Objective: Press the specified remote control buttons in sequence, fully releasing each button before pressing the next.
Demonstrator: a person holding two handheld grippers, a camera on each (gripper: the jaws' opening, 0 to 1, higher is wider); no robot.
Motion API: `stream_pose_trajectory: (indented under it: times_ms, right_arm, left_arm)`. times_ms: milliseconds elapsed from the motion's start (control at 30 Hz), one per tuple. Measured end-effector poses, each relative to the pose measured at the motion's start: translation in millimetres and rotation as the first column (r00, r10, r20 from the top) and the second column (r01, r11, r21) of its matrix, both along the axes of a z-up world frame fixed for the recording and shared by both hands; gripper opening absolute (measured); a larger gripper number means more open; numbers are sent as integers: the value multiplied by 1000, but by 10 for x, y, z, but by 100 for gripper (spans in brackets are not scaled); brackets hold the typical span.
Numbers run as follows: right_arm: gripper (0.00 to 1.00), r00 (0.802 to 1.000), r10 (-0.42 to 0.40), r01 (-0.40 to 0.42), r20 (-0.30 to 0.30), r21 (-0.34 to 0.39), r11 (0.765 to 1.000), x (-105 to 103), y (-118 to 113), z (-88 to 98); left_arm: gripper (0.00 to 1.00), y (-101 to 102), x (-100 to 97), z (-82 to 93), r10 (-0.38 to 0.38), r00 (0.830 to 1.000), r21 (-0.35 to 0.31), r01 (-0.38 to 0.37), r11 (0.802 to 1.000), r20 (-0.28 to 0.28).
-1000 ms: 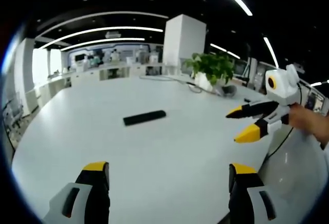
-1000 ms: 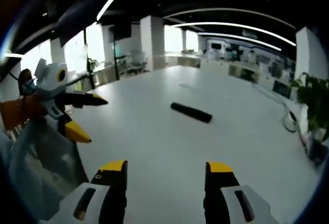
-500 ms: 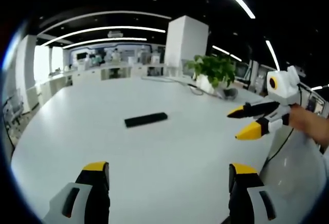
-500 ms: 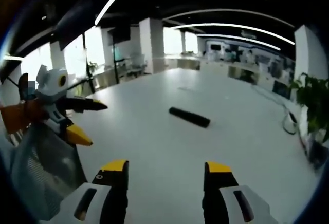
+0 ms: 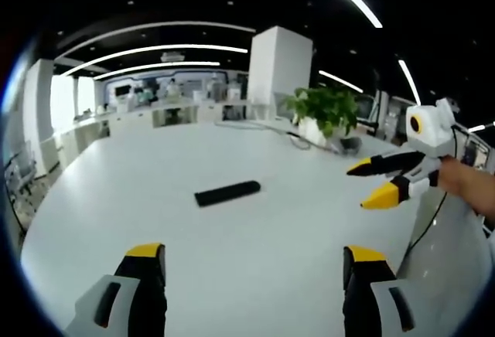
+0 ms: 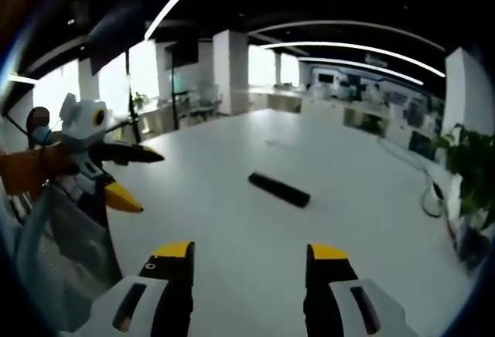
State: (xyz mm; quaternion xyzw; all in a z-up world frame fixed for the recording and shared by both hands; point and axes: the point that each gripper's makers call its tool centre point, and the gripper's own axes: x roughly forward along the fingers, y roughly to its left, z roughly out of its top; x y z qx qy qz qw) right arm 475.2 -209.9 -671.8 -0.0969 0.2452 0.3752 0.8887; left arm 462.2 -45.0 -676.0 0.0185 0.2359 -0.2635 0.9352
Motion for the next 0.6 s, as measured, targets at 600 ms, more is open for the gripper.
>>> stream_pose_trajectory:
  times_ms: [600]
  right_arm:
    - [55,1000,6,-7,-12,-24,1000,206,-19,-76]
  left_arm:
    - [97,69,238,-4,-6,1000,15,6,1000,-2]
